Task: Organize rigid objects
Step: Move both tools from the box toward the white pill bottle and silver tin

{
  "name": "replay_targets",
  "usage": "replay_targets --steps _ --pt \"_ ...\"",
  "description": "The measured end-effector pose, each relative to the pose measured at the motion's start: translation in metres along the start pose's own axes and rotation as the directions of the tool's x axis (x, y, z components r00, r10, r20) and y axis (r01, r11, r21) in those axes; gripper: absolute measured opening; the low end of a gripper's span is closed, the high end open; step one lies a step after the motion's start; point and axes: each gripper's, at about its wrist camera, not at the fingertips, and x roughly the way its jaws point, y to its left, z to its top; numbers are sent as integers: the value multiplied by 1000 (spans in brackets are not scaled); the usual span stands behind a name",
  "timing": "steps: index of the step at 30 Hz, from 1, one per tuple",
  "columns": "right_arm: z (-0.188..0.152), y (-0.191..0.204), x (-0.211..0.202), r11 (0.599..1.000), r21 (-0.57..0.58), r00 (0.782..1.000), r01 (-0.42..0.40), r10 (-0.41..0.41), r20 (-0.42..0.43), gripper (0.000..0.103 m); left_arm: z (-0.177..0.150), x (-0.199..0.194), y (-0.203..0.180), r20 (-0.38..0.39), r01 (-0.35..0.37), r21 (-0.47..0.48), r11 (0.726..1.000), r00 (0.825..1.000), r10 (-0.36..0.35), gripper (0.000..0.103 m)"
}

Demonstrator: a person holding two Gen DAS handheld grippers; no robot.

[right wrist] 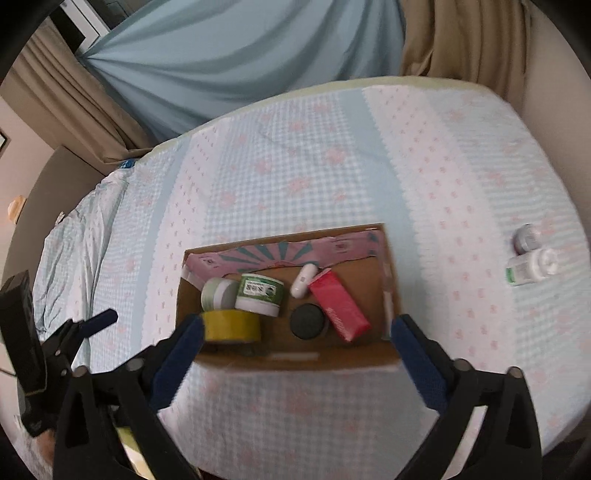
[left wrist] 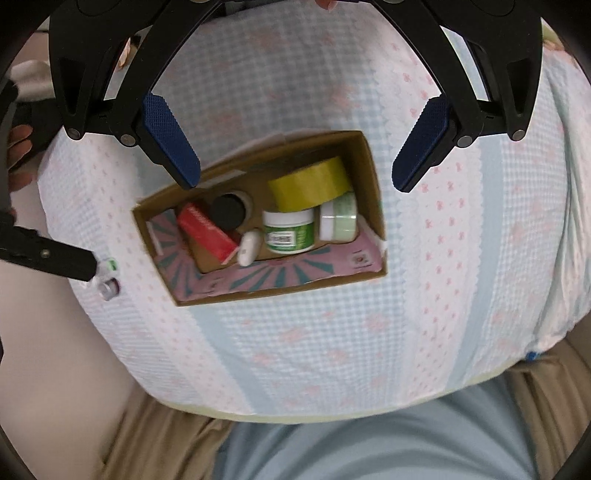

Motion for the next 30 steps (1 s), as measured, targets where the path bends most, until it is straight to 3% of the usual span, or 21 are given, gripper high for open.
replay_targets --steps 7,13,18,22,30 --pt "-10 -43 -69 998 5 997 69 -69 29 103 10 -24 -55 50 18 55 998 999 -21 103" --pt "0 -110 -123 993 7 992 115 -115 45 103 31 -33 -123 84 56 81 995 994 -62 103" --pt "24 -166 -153 986 -119 990 121 -110 91 103 49 -28 -188 105 78 76 994 991 -85 103" --pt "49 -218 -155 952 -267 987 149 -126 101 103 58 -15 -240 108 99 52 994 989 -105 103" --pt "77 -314 -113 879 -474 998 55 -36 49 103 68 49 -341 57 144 39 989 988 -146 103"
